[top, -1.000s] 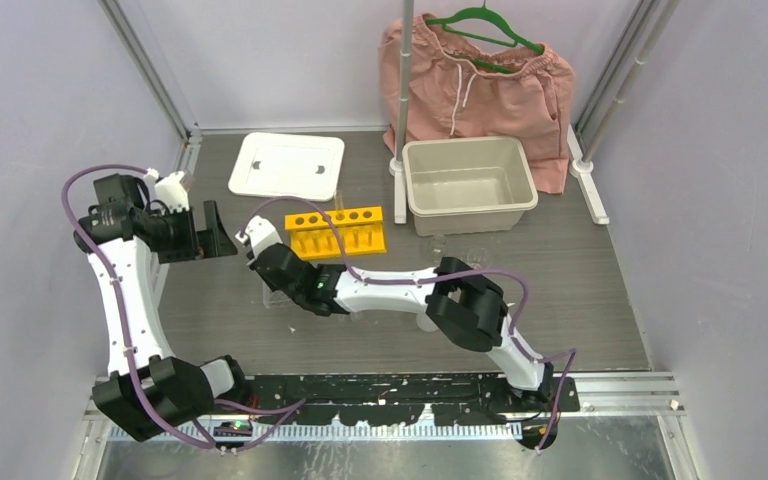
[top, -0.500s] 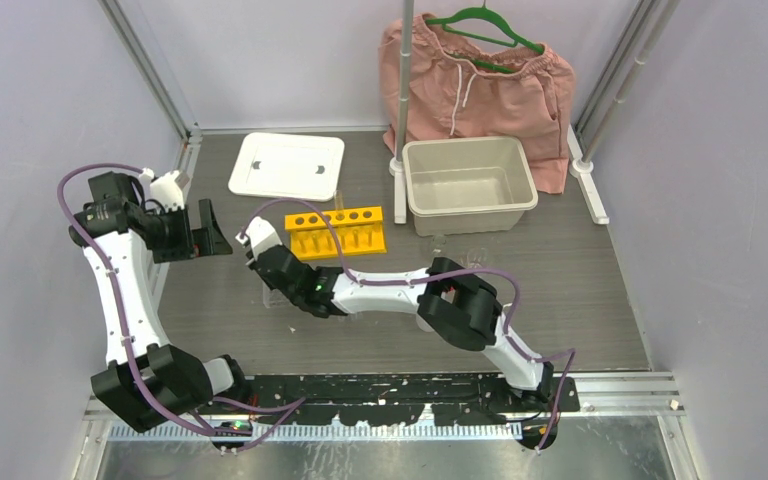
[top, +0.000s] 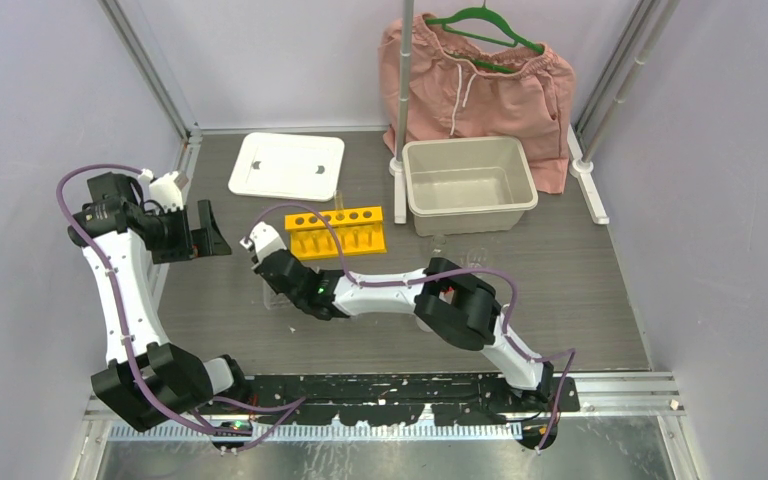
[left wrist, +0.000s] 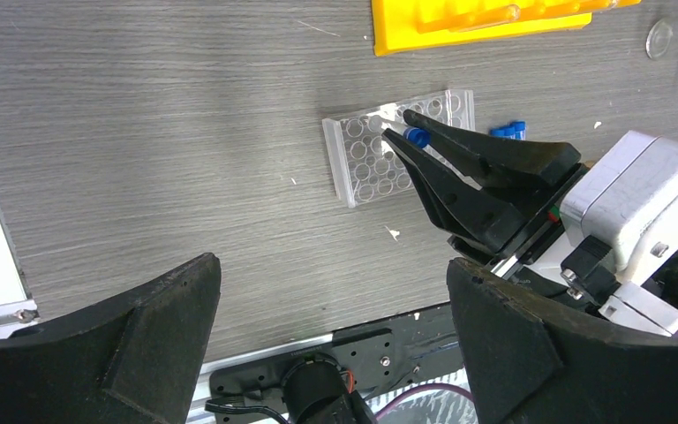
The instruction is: Organize the chemistry lab equipment
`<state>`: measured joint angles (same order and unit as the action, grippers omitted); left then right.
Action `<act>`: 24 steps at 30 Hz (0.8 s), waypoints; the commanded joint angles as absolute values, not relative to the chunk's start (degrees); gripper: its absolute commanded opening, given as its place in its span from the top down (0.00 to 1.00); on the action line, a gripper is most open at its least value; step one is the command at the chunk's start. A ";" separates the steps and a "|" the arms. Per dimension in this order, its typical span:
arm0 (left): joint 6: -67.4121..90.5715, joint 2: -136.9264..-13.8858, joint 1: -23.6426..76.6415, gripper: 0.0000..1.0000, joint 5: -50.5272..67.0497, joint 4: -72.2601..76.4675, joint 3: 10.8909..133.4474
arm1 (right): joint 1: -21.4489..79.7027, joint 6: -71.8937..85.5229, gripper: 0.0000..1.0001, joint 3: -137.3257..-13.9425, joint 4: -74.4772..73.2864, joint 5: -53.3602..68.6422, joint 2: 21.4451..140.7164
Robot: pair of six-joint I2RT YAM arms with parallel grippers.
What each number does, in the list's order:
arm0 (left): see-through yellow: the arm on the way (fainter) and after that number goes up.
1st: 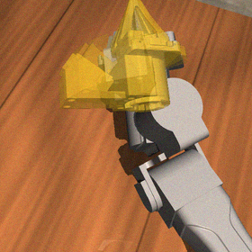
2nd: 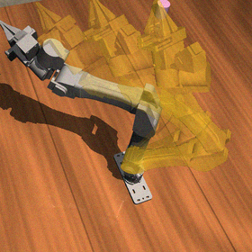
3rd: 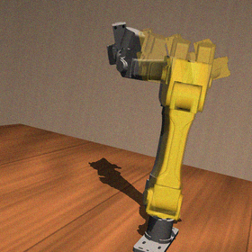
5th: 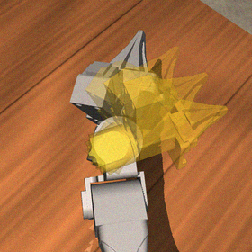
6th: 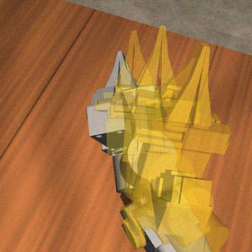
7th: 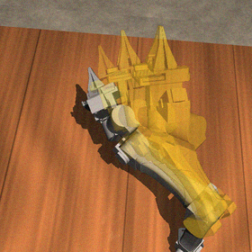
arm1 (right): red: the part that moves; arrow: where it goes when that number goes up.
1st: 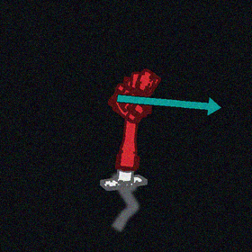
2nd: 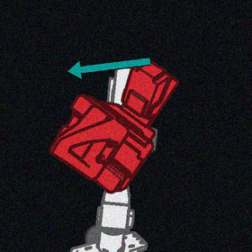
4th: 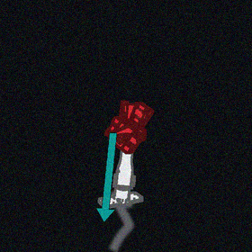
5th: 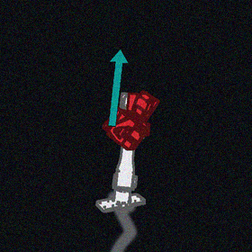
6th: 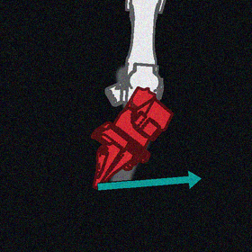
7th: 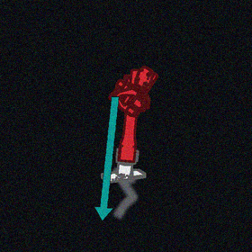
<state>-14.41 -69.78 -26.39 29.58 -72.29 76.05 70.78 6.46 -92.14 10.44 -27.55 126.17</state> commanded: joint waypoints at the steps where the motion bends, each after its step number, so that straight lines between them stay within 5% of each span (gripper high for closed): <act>1: -15.69 -69.41 -27.08 0.00 30.16 -72.64 77.35 | 70.33 7.92 0.99 -93.08 11.74 -27.15 126.14; 24: -17.03 -69.72 -28.34 0.00 30.49 -73.77 78.07 | 70.14 8.59 0.99 -97.15 4.92 -27.97 123.80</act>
